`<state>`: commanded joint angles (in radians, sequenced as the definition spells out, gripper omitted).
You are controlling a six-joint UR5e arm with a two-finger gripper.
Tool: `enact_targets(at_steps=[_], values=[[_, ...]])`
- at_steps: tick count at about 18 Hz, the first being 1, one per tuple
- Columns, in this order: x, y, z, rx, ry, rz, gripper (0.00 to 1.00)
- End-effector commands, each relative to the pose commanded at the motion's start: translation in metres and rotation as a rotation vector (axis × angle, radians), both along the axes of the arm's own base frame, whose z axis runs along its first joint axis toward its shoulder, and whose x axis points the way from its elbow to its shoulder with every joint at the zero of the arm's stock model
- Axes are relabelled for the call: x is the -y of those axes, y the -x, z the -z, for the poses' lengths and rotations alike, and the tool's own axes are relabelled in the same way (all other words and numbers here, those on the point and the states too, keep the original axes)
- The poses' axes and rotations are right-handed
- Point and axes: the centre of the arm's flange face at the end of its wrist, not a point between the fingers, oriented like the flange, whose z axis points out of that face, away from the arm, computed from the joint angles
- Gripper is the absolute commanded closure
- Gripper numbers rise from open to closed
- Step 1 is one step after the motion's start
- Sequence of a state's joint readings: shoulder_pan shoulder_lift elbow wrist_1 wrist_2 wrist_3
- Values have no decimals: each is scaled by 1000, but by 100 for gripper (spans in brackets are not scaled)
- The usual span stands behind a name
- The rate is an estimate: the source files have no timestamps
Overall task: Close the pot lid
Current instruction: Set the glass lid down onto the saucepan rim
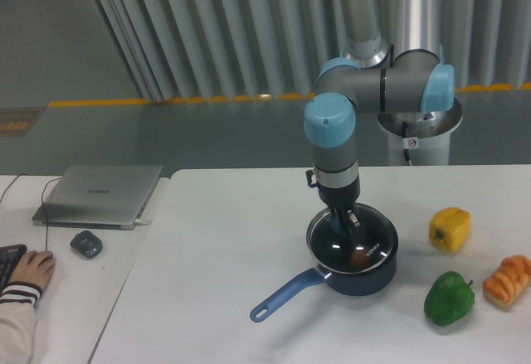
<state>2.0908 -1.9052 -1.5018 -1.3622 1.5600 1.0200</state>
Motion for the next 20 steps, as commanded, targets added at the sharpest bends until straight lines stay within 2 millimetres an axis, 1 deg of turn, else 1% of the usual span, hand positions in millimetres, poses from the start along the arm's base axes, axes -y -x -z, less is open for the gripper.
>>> enact_targets(at_steps=[7,8,9,10,11,12,13,18,19,20], values=[[3,4,7,-25,27,8,77],[3,4,8,-24,28,7,76],[2,5,6,-27,23,4,72],[3,5,6,-27,23,7,54],[3,3,6,-29,24,4,49],[3,3,8,-29,26,7,23],[3,1,8,-31,23,8,0],[3,-1,12,-45,35,11,0],[2,-2,12,-46,37,11,0],[0,-9,12,-45,36,17,0]])
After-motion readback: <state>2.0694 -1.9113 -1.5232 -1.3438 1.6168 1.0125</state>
